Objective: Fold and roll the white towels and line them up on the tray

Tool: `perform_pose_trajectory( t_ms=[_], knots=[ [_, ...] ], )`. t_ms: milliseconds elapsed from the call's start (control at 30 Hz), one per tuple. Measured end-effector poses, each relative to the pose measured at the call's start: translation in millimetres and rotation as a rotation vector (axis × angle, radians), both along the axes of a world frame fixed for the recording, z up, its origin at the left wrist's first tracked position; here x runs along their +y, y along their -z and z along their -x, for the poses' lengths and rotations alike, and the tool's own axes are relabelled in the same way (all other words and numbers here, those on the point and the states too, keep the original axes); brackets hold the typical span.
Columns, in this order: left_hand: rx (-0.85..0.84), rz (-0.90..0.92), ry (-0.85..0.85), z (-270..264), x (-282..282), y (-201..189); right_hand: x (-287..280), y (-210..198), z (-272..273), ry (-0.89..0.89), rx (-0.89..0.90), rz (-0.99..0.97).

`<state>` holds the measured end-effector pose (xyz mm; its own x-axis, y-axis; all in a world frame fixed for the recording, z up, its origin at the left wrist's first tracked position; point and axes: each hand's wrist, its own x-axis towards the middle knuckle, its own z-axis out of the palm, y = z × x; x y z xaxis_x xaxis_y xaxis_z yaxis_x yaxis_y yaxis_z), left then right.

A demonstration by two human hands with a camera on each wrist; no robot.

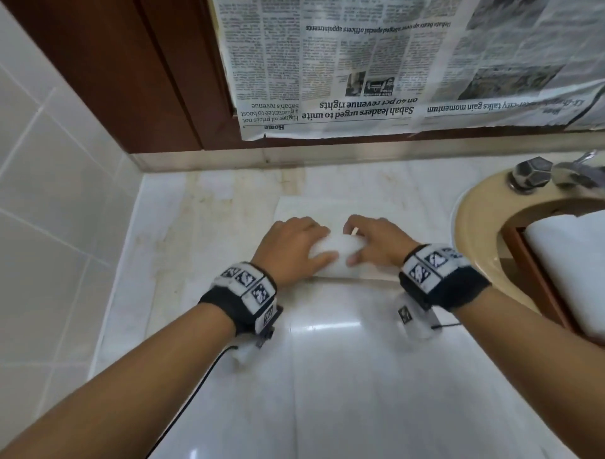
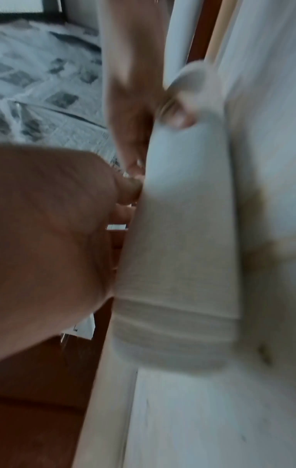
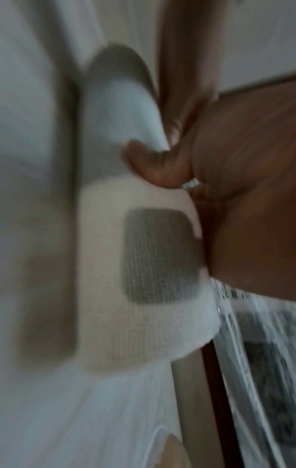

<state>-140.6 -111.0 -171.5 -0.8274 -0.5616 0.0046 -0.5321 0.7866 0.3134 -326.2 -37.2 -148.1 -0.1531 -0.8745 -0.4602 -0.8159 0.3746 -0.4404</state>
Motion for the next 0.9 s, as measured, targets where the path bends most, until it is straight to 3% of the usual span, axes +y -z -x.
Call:
perform_pose_trajectory(
  t_ms=[100, 200, 267, 333, 433, 533, 667, 700, 900],
  knots=[
    [-0.057, 0.204, 0.068, -6, 1, 15, -27, -3, 14, 0.052, 0.018, 0.016],
    [-0.001, 0.242, 0.040, 3, -18, 18, -19, -3, 4, 0.009, 0.382, 0.218],
    [-0.073, 0.143, 0.053, 16, -34, 8, -3, 9, -9, -0.090, 0.499, 0.298],
    [-0.157, 0.056, 0.053, 30, -50, -1, 7, 23, -15, -0.161, 0.568, 0.246],
    [-0.260, -0.207, -0.006, 49, -72, -15, 0, 36, -7, -0.156, 0.671, 0.307],
    [-0.280, -0.467, -0.071, 59, -89, -16, -18, 21, 3, -0.190, 0.543, 0.197],
    [-0.249, -0.355, -0.157, 55, -97, -4, -35, 9, 25, -0.013, -0.003, -0.075],
    [-0.229, -0.338, -0.198, 51, -96, -1, -37, 11, 28, 0.028, -0.071, -0.100],
    [0.204, -0.450, -0.470, 31, -68, 17, -33, 21, 25, 0.137, -0.089, -0.066]
  ],
)
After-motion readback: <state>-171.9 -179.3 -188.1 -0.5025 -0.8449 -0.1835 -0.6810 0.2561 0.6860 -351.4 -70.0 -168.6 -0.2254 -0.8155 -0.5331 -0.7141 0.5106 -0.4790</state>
